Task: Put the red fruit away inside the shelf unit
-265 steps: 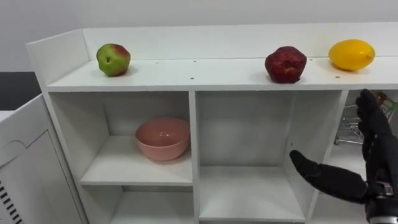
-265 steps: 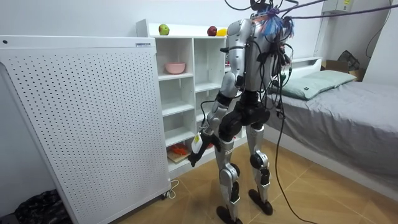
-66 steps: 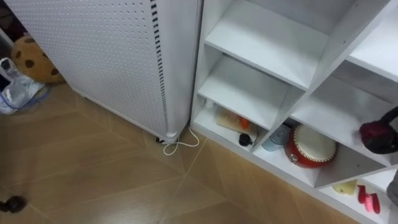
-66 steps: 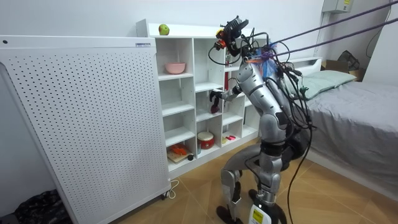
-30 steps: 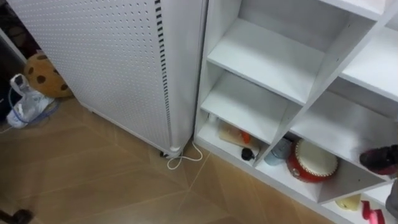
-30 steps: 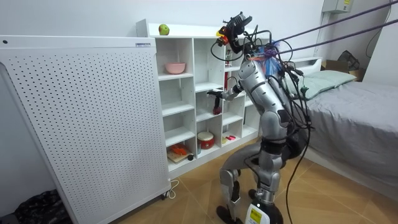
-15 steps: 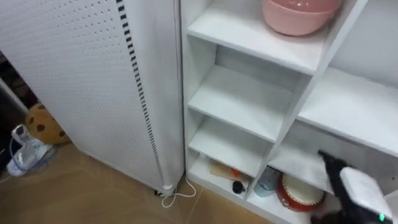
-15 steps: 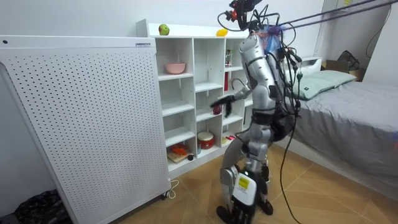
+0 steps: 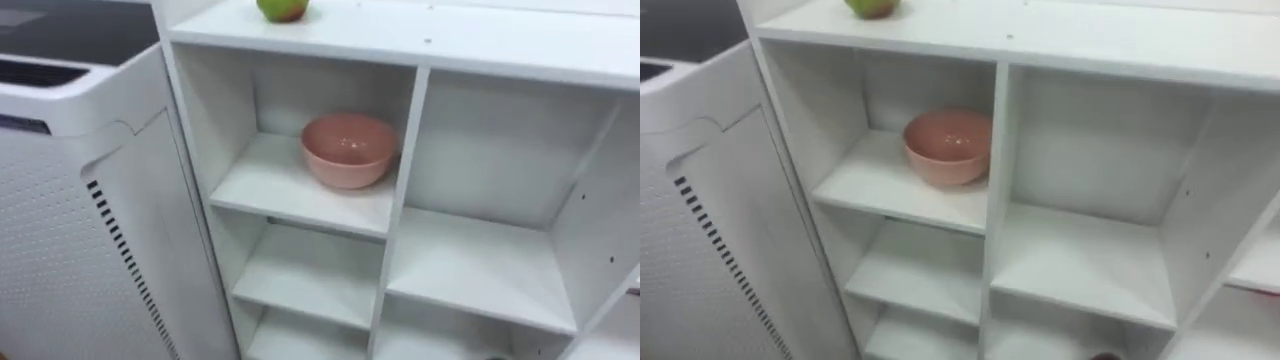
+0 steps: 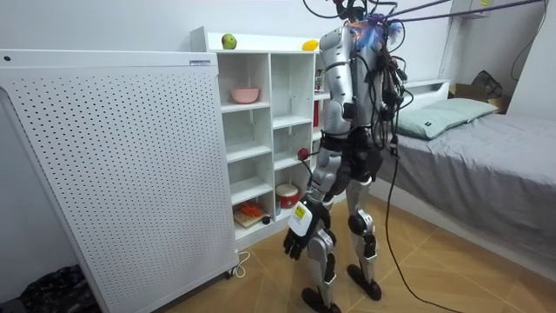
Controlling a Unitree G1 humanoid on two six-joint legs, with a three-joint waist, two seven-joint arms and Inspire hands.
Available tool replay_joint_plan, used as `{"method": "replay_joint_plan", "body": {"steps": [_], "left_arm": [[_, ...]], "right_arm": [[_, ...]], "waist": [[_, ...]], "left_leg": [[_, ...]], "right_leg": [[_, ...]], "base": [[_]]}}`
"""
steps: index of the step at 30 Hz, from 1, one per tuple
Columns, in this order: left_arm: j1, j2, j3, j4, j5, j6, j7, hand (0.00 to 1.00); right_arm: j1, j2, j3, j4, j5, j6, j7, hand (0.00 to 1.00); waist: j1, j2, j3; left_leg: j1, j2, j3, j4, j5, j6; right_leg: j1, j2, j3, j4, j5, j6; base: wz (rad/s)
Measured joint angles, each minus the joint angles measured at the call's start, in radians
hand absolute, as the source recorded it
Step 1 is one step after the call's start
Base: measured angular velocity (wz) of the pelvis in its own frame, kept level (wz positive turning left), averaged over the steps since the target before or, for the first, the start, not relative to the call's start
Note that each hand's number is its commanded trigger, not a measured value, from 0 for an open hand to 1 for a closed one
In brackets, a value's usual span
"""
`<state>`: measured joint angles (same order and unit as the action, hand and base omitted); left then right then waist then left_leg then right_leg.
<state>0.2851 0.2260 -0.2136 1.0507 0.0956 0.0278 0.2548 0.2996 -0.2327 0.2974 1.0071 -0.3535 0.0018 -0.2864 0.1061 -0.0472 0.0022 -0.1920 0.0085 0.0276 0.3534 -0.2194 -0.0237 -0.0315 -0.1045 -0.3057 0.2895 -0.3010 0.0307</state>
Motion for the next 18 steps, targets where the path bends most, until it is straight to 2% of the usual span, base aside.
{"method": "replay_joint_plan", "body": {"steps": [2,5,8,12,15,17,18], "left_arm": [[0.014,-0.022,0.042,-0.001,0.008,0.017,0.006,0.00],[0.020,-0.043,0.087,0.002,0.010,0.027,0.002,0.00],[0.020,-0.062,0.108,0.012,0.028,0.045,-0.004,0.00],[0.019,-0.083,0.139,0.016,0.076,0.070,-0.009,0.00],[0.017,-0.095,0.163,0.015,0.116,0.087,-0.011,0.00],[0.017,-0.101,0.172,0.015,0.131,0.106,-0.020,0.00],[0.016,-0.101,0.173,0.015,0.144,0.112,-0.028,0.00]], "right_arm": [[0.002,0.040,-0.025,0.049,0.006,0.013,0.016,0.00],[0.002,0.077,-0.049,0.080,0.035,0.031,0.053,0.00],[0.000,0.090,-0.080,0.082,0.044,0.055,0.082,0.00],[-0.003,0.093,-0.126,0.102,0.086,0.073,0.100,0.00],[-0.002,0.097,-0.145,0.120,0.136,0.104,0.132,0.00],[0.000,0.098,-0.147,0.129,0.158,0.126,0.167,0.00],[0.006,0.102,-0.159,0.129,0.161,0.133,0.182,0.00]], "waist": [[-0.023,-0.002,-0.0011],[-0.029,0.004,-0.0001],[-0.043,0.012,0.0024],[-0.073,0.029,-0.0003],[-0.080,0.030,0.0003],[-0.081,0.023,-0.0028],[-0.082,0.019,-0.0018]], "left_leg": [[0.056,-0.008,0.002,-0.022,0.000,0.000],[0.122,-0.008,0.007,-0.048,-0.001,0.000],[0.165,-0.005,0.023,-0.060,-0.001,0.000],[0.209,-0.005,0.029,-0.081,-0.001,-0.001],[0.230,-0.002,0.044,-0.083,-0.002,-0.002],[0.244,0.000,0.059,-0.085,-0.002,-0.001],[0.249,0.000,0.062,-0.084,-0.003,-0.001]], "right_leg": [[0.070,-0.001,-0.013,-0.037,0.003,0.005],[0.133,0.001,-0.015,-0.055,0.004,0.006],[0.168,0.002,-0.005,-0.062,0.004,0.006],[0.202,0.002,0.004,-0.068,0.004,0.006],[0.209,0.003,0.024,-0.065,0.004,0.006],[0.211,0.007,0.058,-0.066,0.004,0.006],[0.216,0.007,0.063,-0.068,0.004,0.006]], "base": [[0.14],[0.02],[-0.07],[-0.08],[-0.18],[-0.25],[-0.16]]}}
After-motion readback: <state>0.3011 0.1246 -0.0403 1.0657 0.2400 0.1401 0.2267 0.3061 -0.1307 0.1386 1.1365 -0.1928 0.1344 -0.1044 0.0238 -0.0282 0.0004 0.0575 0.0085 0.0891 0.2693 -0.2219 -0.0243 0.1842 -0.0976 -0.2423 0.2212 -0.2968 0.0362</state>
